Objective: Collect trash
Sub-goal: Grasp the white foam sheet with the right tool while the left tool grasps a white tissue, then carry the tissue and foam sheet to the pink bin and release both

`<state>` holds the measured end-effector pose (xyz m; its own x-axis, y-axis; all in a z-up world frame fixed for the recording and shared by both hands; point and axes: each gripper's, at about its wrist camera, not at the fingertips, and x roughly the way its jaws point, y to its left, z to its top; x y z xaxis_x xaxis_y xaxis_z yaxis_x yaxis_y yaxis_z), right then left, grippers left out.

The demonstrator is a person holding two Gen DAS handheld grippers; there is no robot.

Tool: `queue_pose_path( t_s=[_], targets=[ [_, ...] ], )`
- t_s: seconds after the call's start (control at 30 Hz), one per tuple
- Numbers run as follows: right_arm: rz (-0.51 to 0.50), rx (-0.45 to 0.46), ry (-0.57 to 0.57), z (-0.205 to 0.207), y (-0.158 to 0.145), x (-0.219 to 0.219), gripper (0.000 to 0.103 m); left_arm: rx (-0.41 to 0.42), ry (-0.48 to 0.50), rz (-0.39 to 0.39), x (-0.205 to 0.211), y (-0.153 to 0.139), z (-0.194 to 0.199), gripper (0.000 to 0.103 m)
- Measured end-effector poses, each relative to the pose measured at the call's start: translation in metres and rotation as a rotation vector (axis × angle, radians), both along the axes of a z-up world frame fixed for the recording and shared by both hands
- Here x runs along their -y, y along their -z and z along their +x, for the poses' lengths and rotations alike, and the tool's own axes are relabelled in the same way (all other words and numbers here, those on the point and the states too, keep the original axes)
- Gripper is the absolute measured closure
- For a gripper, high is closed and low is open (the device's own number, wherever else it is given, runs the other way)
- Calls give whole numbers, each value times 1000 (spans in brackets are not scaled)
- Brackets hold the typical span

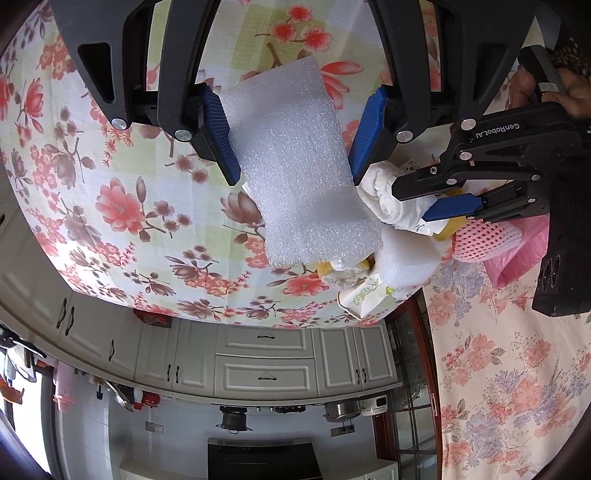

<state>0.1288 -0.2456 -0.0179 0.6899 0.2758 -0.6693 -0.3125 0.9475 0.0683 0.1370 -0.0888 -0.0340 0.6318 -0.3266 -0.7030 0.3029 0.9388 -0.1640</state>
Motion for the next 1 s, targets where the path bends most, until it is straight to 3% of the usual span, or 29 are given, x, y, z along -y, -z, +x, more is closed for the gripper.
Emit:
queue_pose_path(
  t_s=[0.23, 0.57, 1.0],
  targets=[
    [9, 2, 9, 1, -1, 5, 46, -34, 39, 20, 5, 10, 2, 89],
    [11, 11, 12, -2, -5, 5, 46, 19, 32, -29, -11, -17, -21, 90],
    [15, 68, -9, -7, -28, -13, 46, 122, -102, -29, -64, -61, -52, 90]
  ],
)
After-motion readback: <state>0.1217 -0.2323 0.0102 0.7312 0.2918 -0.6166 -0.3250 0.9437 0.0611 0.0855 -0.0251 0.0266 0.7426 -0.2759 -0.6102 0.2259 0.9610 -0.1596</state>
